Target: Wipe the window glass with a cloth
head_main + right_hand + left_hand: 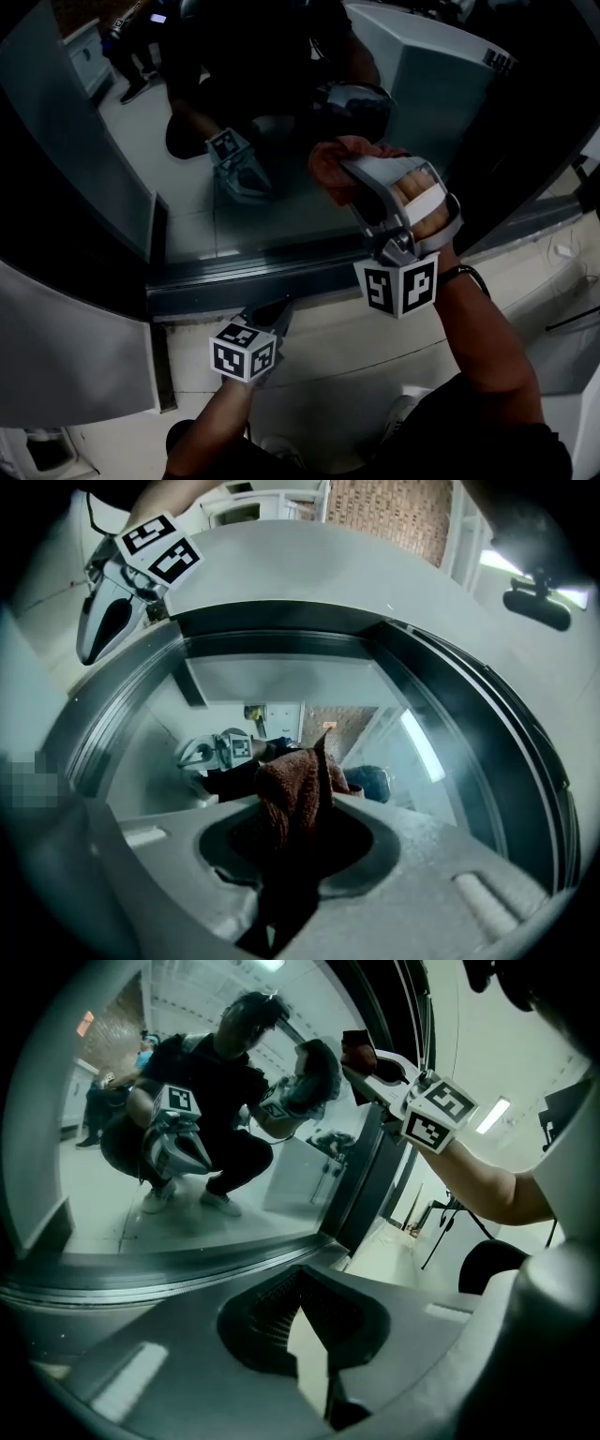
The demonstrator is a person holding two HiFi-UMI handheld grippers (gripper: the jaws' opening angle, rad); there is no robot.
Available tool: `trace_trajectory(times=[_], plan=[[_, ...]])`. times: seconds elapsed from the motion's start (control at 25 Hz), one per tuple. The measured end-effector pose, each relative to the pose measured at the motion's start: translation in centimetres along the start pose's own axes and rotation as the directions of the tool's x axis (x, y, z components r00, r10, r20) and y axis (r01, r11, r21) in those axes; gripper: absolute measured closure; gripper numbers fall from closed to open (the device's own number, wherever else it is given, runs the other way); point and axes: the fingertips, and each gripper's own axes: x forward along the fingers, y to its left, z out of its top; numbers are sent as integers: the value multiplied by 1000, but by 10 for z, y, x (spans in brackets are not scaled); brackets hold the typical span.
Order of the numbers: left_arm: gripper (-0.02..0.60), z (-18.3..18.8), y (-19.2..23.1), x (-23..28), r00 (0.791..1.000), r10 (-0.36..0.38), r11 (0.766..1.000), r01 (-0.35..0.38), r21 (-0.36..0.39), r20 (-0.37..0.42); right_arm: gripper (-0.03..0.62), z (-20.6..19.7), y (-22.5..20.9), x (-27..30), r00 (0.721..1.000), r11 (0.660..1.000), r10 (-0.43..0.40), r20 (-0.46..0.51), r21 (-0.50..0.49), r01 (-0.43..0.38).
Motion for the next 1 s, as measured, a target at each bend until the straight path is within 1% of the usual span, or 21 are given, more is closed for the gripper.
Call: trace_trajectory(times=[0.24,0.48,0.8,1.0], plan=[[565,10,-5,-2,1000,0,1000,0,1,-12,516,-8,31,0,999,998,51,0,35,-51],[565,4,-5,-4,1000,4,1000,-4,-3,-8,516,-3,73,-8,995,993,100,9,59,-101],[565,4,-4,-4,1000,9,1000,-9,-8,-10,517,-3,140,-17,973,972,229,20,58,-230],[565,0,-1,-3,1000,14,1000,-14,-6,-24,517,-3,162,-18,964,962,265,22,63,-266]])
